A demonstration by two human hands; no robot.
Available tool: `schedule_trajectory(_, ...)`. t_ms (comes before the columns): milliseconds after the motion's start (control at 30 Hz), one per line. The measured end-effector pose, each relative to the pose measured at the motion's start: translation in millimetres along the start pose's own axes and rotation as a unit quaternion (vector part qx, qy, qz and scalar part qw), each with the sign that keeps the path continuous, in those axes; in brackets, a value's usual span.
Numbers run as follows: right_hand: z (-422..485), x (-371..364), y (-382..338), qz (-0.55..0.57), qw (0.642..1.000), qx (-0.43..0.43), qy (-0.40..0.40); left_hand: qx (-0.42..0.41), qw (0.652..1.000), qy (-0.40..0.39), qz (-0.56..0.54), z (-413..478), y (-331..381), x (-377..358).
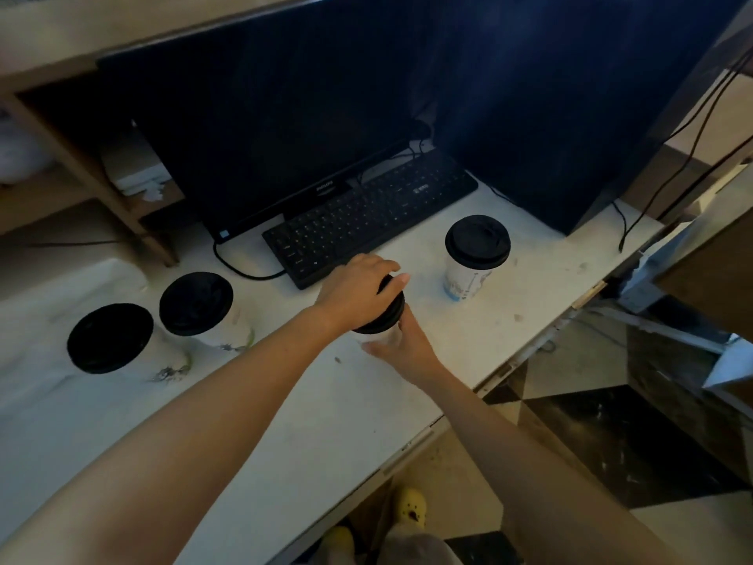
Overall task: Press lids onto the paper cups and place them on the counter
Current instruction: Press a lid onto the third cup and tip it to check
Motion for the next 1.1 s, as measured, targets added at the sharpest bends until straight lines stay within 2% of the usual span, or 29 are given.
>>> schedule_trajectory(67,7.2,-6.1,0.9,-0.013,0.999,-0.015,-0.045,-0.007,0.999,-0.012,0.04,4.6,3.5,-1.0)
schedule_trajectory(100,9.3,-6.6,2.3,-0.011,0.999,-0.021,-0.038,0.014,0.999,-0.01,0.051,7.2,1.5,-0.2)
schedule_trajectory(200,10.2,-3.2,3.4,0.026,0.999,-0.011,0.034,0.085,0.995,0.003,0.056,9.8,-4.8,-2.2)
schedule_trajectory(267,9.4,-5.5,5.6,0.041,0.998,-0.011,0.055,0.084,0.993,0.011,0.076,8.9,-2.3,-5.2)
schedule_trajectory(500,19.8,-10.5,17.4,0.03,0.994,-0.038,-0.1,0.066,0.993,0.019,0.093,10.5,0.0,-7.8)
schedule_trajectory(633,25.6,-13.4,17.8,-0.008,0.99,-0.046,-0.137,0.067,0.992,0.025,0.102,10.0,-0.8,-7.9)
schedule_trajectory(933,14.1,3.2,-1.5,-0.017,0.999,-0.027,-0.04,0.002,0.999,-0.01,0.048,9.6,12.8,0.9)
schedule_trajectory(1033,9.4,25.7,-43.9,-0.025,0.999,0.02,0.008,-0.02,0.997,0.062,0.036,10.0,29.5,51.2)
schedule_trajectory(1100,7.8,44.6,-84.5,-0.019,0.997,0.065,0.038,0.0,0.993,0.113,0.031,9.3,35.7,95.9)
Point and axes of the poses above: each hand's wrist, its own z-axis towards the middle knuckle, its own x-axis out of the back of the hand, y = z × x, the point moved 10 cm from there along z, towards the middle knuckle, and after that the axes turned 4 degrees about y, right-handed, at the moved point
